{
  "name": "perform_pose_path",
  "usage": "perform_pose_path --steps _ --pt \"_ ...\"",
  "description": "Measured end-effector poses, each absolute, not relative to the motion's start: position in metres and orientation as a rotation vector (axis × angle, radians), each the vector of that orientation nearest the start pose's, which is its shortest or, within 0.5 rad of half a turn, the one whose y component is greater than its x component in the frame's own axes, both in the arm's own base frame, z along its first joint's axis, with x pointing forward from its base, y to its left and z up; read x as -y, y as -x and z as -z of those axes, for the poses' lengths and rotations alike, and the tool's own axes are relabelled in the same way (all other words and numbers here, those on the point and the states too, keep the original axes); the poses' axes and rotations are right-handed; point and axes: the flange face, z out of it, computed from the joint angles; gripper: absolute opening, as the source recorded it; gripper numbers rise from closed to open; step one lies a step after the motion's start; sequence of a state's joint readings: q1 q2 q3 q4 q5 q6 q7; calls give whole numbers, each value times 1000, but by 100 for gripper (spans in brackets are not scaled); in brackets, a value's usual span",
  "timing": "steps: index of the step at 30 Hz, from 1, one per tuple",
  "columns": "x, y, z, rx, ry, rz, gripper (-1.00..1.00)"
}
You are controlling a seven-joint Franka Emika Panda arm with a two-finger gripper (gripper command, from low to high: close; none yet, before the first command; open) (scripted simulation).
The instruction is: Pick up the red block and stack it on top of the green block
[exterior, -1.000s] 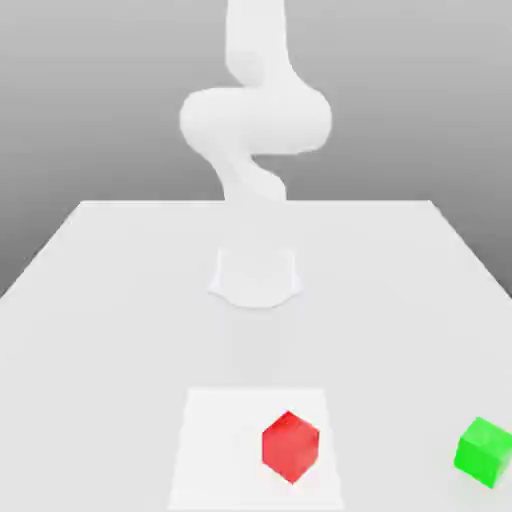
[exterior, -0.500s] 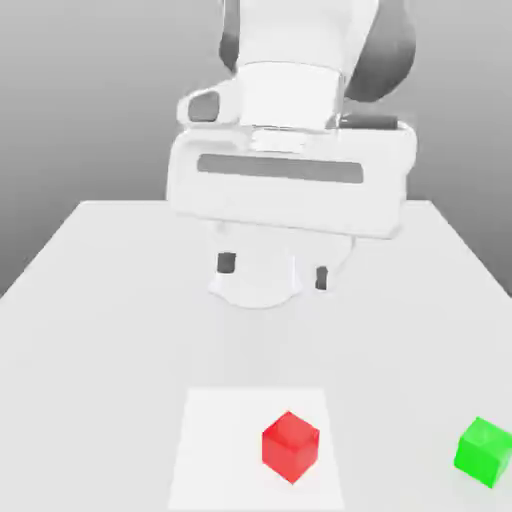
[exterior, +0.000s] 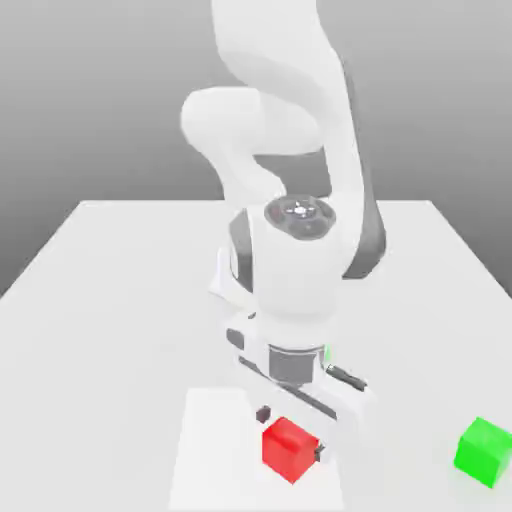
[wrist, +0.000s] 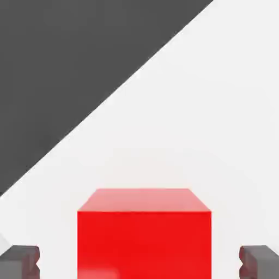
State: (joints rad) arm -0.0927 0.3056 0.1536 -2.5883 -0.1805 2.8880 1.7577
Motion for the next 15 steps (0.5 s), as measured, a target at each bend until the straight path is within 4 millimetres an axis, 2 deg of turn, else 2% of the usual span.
perform_pose_path --steps 5,10,12,15 --pt "-42 -433 -149 -2173 2265 1 -100" --pt "-42 -433 -198 -2174 2265 2 -100" --pt "-68 -438 -210 -2156 2286 -1 -100" --pt "-130 -446 -220 -2112 2331 -4 -100"
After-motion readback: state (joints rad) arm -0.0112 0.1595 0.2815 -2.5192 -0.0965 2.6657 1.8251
